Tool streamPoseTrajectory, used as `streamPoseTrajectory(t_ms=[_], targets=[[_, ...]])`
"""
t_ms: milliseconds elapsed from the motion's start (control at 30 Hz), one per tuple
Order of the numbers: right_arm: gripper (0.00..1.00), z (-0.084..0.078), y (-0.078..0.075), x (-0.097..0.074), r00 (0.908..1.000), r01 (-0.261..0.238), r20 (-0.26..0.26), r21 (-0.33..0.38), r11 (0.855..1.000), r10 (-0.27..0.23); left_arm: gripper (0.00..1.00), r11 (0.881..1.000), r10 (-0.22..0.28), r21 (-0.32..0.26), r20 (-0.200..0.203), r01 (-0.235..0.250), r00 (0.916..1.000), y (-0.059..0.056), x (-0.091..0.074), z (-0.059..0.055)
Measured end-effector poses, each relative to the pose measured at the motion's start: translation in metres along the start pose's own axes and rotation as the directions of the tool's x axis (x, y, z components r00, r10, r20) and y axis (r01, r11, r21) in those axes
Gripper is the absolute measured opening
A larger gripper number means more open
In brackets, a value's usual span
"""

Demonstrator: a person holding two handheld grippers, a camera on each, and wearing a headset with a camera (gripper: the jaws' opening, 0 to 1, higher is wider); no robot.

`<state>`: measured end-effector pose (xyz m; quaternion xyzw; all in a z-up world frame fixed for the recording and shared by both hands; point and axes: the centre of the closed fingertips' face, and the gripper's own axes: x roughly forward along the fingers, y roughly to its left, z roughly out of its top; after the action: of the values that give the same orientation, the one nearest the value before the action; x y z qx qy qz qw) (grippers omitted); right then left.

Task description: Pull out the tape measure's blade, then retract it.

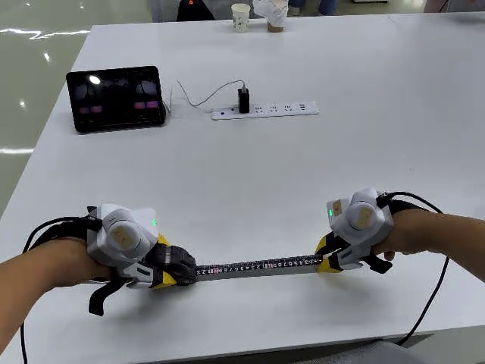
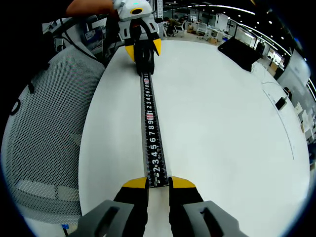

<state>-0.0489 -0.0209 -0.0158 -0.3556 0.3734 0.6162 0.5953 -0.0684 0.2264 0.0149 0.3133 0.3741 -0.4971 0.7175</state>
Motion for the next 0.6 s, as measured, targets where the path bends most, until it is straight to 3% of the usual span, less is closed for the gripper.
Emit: streamPoseTrajectory(t_ms=[300,600], targets=[[0.13,-0.0005,0.0009,0.0002,0.9993,0.034,0.018,-0.004,0.999,-0.033,0.33,0.999,-0.015,-0.036,-0.034,0.014,0.9993,-0.0001,-0.0003,-0.003],[0.2,0.0008,-0.0024,-0.0039,0.9972,0.062,0.041,0.011,0.998,-0.062,0.4,0.996,-0.01,-0.084,-0.022,0.009,0.9997,0.0047,-0.0081,-0.0081]])
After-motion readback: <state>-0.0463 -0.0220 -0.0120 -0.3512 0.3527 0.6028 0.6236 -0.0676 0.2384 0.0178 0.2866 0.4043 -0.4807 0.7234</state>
